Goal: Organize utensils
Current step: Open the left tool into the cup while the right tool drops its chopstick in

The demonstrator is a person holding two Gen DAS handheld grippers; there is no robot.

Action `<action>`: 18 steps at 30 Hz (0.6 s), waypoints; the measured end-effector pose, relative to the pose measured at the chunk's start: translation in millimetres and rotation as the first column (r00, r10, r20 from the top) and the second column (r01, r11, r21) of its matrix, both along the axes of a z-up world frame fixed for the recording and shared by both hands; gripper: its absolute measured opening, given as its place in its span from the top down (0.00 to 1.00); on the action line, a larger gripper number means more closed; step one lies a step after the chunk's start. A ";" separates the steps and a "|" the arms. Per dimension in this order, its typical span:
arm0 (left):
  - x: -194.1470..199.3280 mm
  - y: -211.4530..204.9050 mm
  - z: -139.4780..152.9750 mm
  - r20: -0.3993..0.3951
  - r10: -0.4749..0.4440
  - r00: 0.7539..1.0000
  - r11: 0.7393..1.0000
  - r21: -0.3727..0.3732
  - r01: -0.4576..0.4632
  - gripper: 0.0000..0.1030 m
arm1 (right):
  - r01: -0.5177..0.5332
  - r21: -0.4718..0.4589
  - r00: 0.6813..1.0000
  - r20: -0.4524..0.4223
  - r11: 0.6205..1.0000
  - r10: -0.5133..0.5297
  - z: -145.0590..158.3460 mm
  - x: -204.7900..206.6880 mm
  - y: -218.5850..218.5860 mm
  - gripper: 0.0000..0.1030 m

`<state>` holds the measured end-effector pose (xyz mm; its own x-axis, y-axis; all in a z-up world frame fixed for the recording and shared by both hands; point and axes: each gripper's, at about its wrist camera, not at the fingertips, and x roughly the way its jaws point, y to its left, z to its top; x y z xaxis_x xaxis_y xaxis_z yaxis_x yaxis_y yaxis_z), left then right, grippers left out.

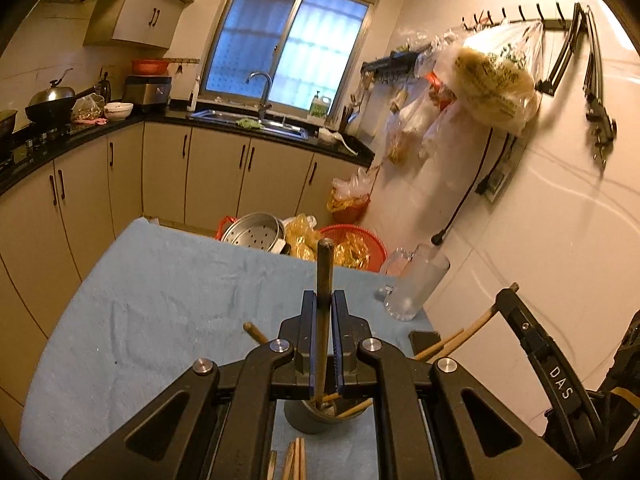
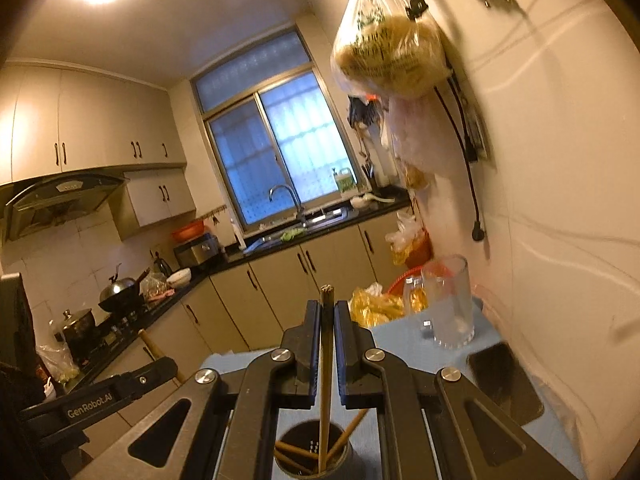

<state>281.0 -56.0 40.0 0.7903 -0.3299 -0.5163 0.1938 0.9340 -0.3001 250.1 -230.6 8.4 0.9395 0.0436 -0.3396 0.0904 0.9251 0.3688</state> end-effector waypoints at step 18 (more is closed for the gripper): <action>-10.6 -0.5 -22.6 -0.094 -0.023 0.995 0.999 0.038 0.027 0.91 | -0.010 0.081 0.993 -0.117 0.997 0.020 -33.3 3.3 -10.8 0.86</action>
